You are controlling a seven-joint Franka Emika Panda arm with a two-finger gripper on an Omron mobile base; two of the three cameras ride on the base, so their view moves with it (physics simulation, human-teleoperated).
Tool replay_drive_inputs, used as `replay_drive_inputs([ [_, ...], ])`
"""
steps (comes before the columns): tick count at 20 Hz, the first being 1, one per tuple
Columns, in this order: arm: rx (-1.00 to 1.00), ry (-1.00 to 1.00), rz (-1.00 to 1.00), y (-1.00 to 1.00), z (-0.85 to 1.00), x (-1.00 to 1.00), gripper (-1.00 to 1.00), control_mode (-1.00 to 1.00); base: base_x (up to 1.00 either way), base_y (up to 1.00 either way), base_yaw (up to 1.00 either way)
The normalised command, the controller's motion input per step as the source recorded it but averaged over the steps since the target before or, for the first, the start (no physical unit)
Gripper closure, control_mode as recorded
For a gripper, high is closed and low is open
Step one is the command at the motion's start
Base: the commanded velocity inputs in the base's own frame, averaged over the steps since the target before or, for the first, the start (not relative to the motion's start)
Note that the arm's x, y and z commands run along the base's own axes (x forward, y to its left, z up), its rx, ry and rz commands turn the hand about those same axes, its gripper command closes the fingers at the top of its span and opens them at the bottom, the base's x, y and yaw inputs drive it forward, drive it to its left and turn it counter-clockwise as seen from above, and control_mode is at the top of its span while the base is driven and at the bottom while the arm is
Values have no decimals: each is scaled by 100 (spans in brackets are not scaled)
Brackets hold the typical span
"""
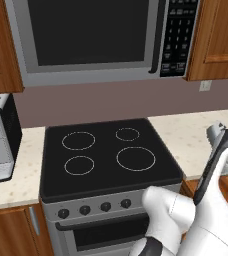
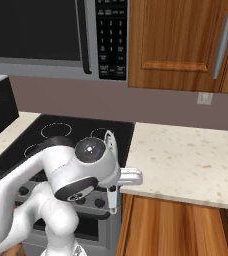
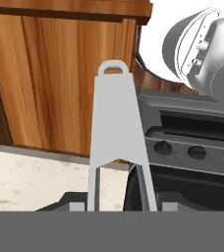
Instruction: Take the tongs from the drawer on the right and place them on the dining counter next to the tray containing the kebab skewer.
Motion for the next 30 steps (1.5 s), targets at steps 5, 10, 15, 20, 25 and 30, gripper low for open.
replay_drive_inputs([
  [5, 10, -9, -43, 34, 70, 0, 100, -100, 0, 0, 0],
  [10, 6, 0, -13, 0, 3, 0, 100, -100, 0, 0, 0],
  [15, 0, 0, 0, 0, 0, 0, 100, -100, 0, 0, 0],
  [20, 6, 0, 0, 0, 0, 0, 100, -100, 0, 0, 0],
  [25, 23, 0, -2, 1, 3, 0, 100, -100, 0, 0, 0],
  [30, 30, 1, -5, -7, 15, 0, 100, -100, 0, 0, 0],
])
